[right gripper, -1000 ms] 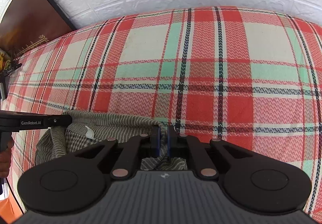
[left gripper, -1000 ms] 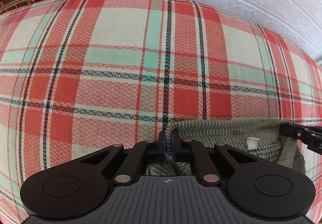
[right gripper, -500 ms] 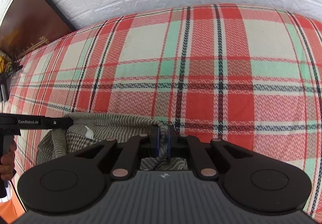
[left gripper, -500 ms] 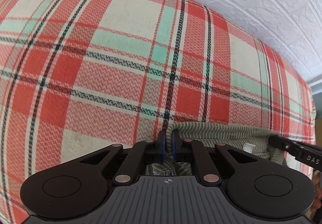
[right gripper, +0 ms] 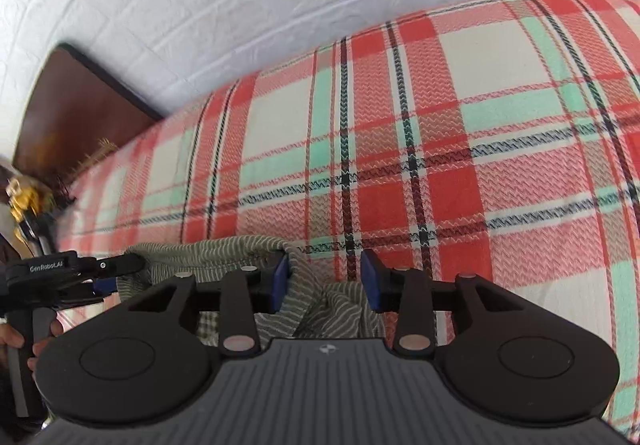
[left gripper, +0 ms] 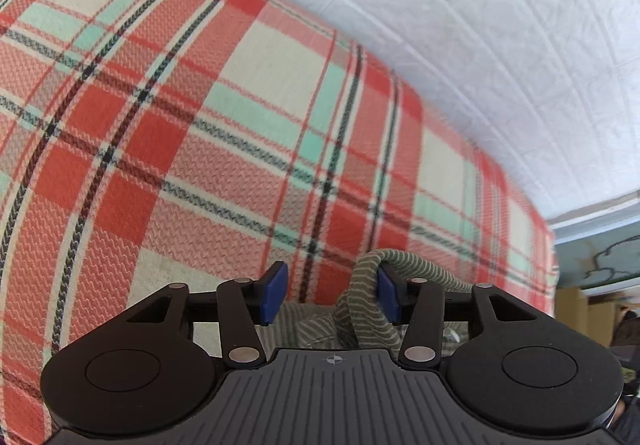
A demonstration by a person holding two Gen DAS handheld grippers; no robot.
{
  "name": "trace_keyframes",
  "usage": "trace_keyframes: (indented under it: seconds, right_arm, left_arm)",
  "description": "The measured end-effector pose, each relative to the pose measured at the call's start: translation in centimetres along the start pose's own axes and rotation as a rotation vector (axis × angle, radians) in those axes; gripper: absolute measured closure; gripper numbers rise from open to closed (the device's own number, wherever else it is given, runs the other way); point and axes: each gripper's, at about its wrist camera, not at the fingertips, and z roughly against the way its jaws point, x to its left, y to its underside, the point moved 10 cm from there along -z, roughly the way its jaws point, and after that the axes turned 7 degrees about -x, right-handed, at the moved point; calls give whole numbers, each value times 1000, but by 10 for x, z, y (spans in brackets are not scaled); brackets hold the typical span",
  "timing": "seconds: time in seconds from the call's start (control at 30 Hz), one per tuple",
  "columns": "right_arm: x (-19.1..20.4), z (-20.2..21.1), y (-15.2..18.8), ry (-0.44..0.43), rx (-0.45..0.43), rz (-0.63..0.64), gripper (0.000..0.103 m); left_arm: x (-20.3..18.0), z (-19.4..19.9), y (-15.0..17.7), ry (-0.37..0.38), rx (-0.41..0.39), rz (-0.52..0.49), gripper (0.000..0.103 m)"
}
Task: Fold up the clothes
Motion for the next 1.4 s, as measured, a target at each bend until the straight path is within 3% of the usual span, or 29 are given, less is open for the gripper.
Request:
trace_keyframes:
  seconds: [0.17,0.2,0.3,0.37,0.47,0.6,0.7,0.83,1.07,1.17,1.3,1.4]
  right_arm:
    - [-5,-2,2,33,4,-29,55]
    - [-5,-3,3,41,5,-35,55]
    - [-7,-3,5,47,9,-63,55]
    - [-6,0,6,-8,13,-109,52]
    - [-6,7,3,-100,15,-191,52]
    - [-20,17,-5,-66,-32,-245,50]
    - [-23,26,0,-41,-28,-209,50]
    - [-26,41,21,-54,-16,-197,50]
    - [-31,70,70,-111,-3,-249,45]
    - [-34,71,87,-107,26,-264,44]
    - [-36,65,99,-145,45,-325,43]
    - [-39,65,107,-164,59,-353,40]
  left_arm:
    - [7,-2,2,-45,7,-28,34]
    - [10,-3,3,-45,13,-4,39]
    - [21,-5,8,-43,32,69,36]
    - [18,-1,8,-10,37,92,35]
    - [8,8,5,25,38,44,34]
    - [13,21,-3,21,3,64,31]
    - [16,28,3,12,14,42,31]
    - [11,34,34,14,58,-41,32]
    - [14,46,82,66,85,-13,31]
    - [21,38,89,11,99,-46,32]
    - [23,34,90,34,101,-29,46]
    - [26,39,94,47,99,-27,46]
